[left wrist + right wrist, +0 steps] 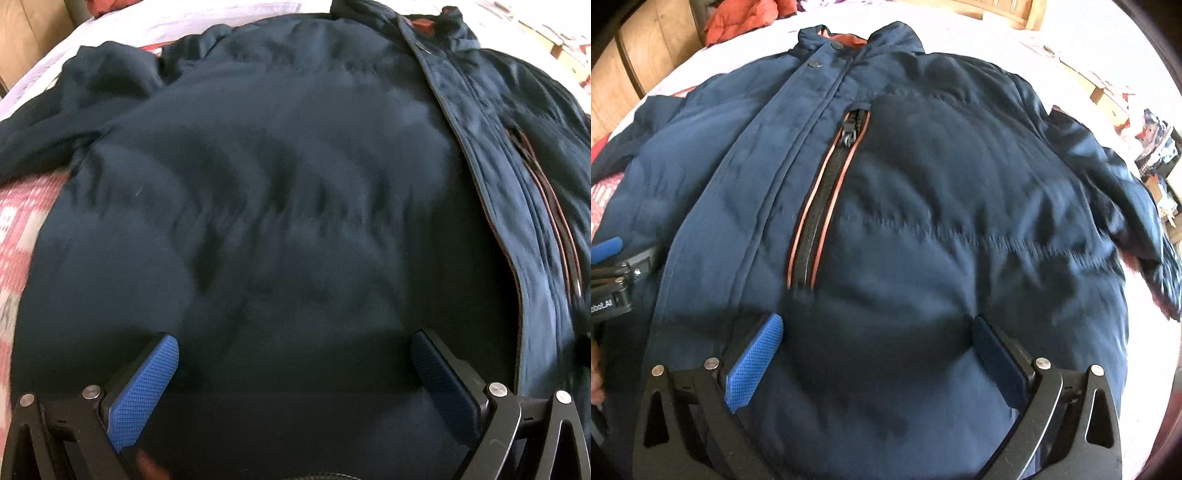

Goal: Fold large clothes

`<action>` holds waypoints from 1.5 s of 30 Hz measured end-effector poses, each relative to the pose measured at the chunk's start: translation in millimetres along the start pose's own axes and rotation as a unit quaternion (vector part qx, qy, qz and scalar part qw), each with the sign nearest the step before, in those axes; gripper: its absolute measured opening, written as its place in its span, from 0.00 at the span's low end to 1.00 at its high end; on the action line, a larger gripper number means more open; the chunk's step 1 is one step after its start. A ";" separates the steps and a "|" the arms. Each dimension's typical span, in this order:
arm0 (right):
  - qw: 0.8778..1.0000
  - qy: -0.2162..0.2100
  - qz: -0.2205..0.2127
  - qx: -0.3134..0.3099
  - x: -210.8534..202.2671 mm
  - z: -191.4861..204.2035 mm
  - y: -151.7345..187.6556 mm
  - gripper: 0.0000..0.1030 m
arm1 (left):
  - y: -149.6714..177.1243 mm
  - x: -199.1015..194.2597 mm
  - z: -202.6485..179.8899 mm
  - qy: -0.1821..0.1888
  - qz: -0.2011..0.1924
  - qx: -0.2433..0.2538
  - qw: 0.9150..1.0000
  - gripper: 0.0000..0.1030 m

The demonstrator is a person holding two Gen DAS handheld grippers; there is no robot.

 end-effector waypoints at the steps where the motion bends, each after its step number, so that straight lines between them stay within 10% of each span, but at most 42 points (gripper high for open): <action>1: 1.000 -0.002 0.005 0.004 -5.0 0.5 8.4 1.00 | 9.9 -5.7 4.7 0.001 0.003 -0.001 1.000 1.00; 17: 0.999 0.006 0.024 -0.027 -89.5 22.5 178.7 1.00 | 186.5 -89.8 91.0 -0.038 0.026 0.012 0.999 1.00; 24: 0.999 0.005 0.014 0.036 -113.9 -57.0 275.8 1.00 | 230.1 -109.0 177.2 -0.034 0.029 -0.045 0.998 1.00; 39: 0.985 0.095 0.073 0.122 -139.9 -142.0 350.3 1.00 | 238.5 -127.7 232.0 -0.053 0.036 -0.078 0.995 1.00; 45: 0.989 0.117 0.033 0.086 -184.8 -145.1 285.5 1.00 | 168.9 -175.0 223.4 -0.050 -0.012 -0.057 0.997 1.00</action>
Point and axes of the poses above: each gripper's, at about its wrist camera, not at the fingertips, and x roughly the way its jaws point, z to its left, y to its underside, the point moved 8 cm from there along x, roughly the way its jaws point, and after that the axes turned 7 degrees about -x, right-handed, at the moved point
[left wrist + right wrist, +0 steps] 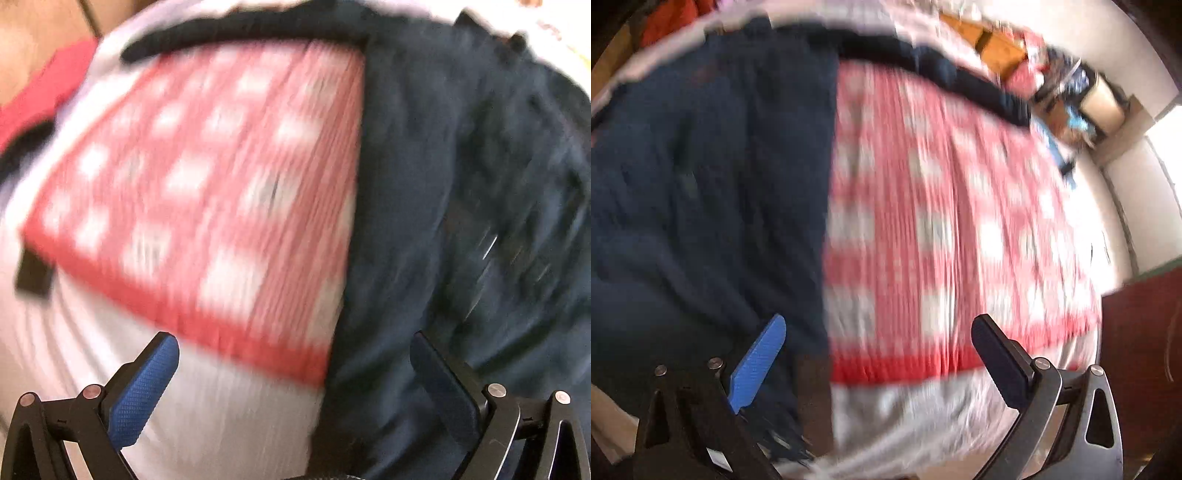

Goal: Fold large clothes

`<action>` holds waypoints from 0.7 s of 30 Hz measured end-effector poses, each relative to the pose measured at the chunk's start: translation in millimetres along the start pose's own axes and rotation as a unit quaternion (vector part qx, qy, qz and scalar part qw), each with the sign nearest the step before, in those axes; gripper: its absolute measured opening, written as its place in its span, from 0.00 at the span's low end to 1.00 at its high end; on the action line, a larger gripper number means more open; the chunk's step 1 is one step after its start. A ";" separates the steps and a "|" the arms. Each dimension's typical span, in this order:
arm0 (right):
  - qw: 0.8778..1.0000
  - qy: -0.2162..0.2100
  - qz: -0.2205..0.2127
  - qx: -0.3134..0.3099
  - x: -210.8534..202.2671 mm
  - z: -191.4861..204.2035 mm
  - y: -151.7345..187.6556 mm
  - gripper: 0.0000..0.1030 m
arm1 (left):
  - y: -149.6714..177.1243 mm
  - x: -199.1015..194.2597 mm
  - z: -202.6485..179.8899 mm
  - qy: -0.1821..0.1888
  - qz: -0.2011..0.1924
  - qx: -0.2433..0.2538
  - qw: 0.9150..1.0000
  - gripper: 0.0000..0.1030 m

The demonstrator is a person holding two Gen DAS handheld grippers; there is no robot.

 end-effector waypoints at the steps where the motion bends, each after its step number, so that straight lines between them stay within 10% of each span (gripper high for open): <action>1: 0.999 -0.007 -0.032 -0.001 -17.1 0.6 -31.3 1.00 | -16.8 -8.7 -7.8 0.006 -0.013 0.009 1.000 1.00; 11: 0.957 -0.083 -0.271 -0.066 -136.3 53.6 -353.5 1.00 | -279.7 -81.2 -155.7 0.113 -0.166 0.085 0.976 1.00; 21: 0.959 -0.120 -0.232 -0.111 -54.0 152.1 -512.9 1.00 | -389.3 11.4 -285.2 0.122 -0.159 0.127 0.971 1.00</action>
Point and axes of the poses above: each gripper's, at about its wrist camera, not at the fingertips, and x roughly the way its jaws point, z to its left, y to its underside, the point moved 8 cm from there along x, roughly the way its jaws point, and after that the axes turned 7 degrees about -x, right-handed, at the moved point
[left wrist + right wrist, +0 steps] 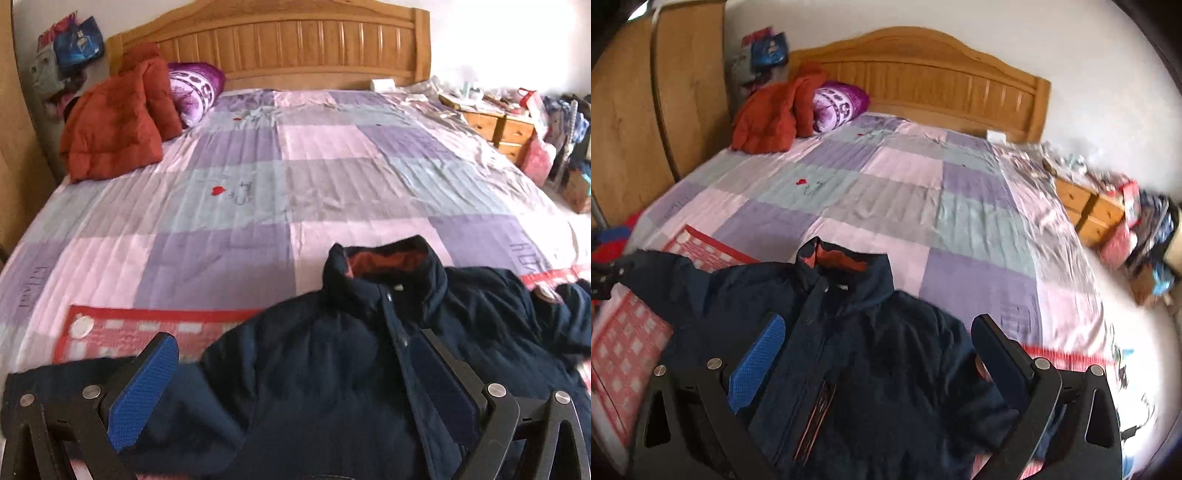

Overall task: Fold large clothes
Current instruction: 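Reach the right tool down to the buttoned sleeve cuff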

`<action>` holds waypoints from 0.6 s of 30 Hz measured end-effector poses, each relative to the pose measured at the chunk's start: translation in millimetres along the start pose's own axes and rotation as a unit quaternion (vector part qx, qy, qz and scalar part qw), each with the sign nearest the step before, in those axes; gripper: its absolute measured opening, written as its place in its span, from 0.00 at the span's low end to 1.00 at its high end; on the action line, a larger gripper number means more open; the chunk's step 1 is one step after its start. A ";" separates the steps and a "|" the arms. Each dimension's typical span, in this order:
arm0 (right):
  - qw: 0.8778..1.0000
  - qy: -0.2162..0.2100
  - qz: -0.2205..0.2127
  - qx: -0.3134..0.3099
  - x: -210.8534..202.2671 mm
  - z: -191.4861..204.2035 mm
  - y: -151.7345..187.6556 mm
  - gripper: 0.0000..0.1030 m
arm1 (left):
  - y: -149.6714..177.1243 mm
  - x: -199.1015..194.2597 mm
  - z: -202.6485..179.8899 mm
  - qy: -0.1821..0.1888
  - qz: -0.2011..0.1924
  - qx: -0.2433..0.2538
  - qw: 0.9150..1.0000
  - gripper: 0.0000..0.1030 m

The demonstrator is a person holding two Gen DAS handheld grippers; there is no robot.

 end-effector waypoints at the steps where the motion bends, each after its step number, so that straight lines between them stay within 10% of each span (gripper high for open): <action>1: 1.000 -0.002 0.002 0.001 13.6 1.0 0.7 1.00 | 5.2 14.5 -1.2 -0.003 0.005 -0.008 1.000 1.00; 11: 0.994 -0.023 0.109 -0.021 179.8 35.8 101.0 1.00 | 102.3 165.2 -25.0 -0.020 0.101 -0.008 0.995 1.00; 18: 0.989 -0.019 0.132 -0.060 236.5 13.2 158.7 1.00 | 131.0 207.1 14.9 -0.024 0.096 -0.019 0.995 1.00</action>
Point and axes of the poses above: each gripper's, at about its wrist camera, not at the fingertips, and x roughly the way its jaws point, z to its left, y to its underside, the point moved 8 cm from there along x, roughly the way its jaws point, and after that the axes turned 7 degrees about -x, right-handed, at the moved point
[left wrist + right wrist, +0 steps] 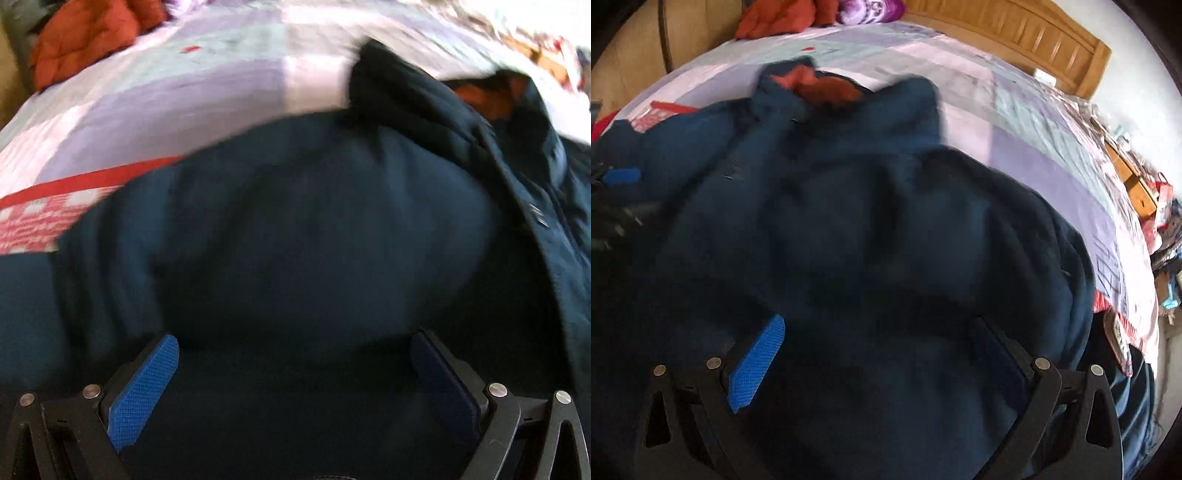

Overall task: Fold large clothes
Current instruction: 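Reach the right tool down to the buttoned sleeve cuff, then close the right tool on the sleeve cuff and lift it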

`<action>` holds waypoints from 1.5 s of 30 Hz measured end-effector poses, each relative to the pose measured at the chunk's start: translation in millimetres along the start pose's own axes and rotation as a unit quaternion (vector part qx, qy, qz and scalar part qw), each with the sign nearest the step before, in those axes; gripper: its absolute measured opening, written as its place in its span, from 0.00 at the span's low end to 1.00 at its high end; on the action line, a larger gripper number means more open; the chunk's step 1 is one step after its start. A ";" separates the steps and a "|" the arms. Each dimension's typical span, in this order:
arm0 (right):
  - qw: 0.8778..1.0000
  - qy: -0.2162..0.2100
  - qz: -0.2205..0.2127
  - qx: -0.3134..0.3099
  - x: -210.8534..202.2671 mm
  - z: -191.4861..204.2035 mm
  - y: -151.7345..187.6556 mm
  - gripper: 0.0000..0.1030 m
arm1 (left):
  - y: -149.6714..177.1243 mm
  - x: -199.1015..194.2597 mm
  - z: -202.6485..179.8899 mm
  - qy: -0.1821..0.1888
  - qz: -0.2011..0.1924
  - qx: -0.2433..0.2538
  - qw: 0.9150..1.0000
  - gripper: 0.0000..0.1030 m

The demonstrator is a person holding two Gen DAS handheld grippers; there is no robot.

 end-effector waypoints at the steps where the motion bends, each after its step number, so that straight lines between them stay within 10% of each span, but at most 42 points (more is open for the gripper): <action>1: 1.000 0.004 -0.004 0.012 1.6 -14.8 7.5 1.00 | 1.1 -1.3 4.7 0.028 0.000 0.001 1.000 0.99; 4: 0.998 0.027 -0.001 0.057 -2.6 -75.8 40.0 0.99 | 6.9 -10.2 12.2 0.004 -0.012 0.046 0.999 0.96; 9: 0.997 0.024 0.000 0.073 -15.4 -110.1 69.8 0.88 | 15.2 -22.6 43.9 -0.038 -0.008 -0.024 0.999 0.98; 23: 0.990 0.040 -0.005 0.134 -51.1 -86.8 80.4 0.89 | 18.8 -60.6 -197.3 0.017 -0.008 -0.004 1.000 0.98; 33: 0.969 0.115 0.005 0.219 -128.1 -175.2 185.9 0.89 | 52.7 -28.5 -204.4 -0.041 0.002 -0.015 0.999 0.99; 39: 0.911 0.180 0.051 0.366 -164.6 -276.6 310.1 0.89 | 58.5 -28.7 -206.9 -0.049 -0.013 -0.018 0.999 1.00; 45: 0.828 0.161 0.065 0.533 -184.5 -347.2 425.0 0.90 | 59.7 -31.1 -209.6 -0.055 -0.024 -0.014 0.998 1.00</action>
Point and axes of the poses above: each gripper's, at about its wrist camera, not at the fingertips, and x roughly the way its jaws point, z to its left, y to its underside, the point moved 8 cm from there along x, roughly the way its jaws point, and after that the axes turned 7 degrees about -x, right-handed, at the moved point
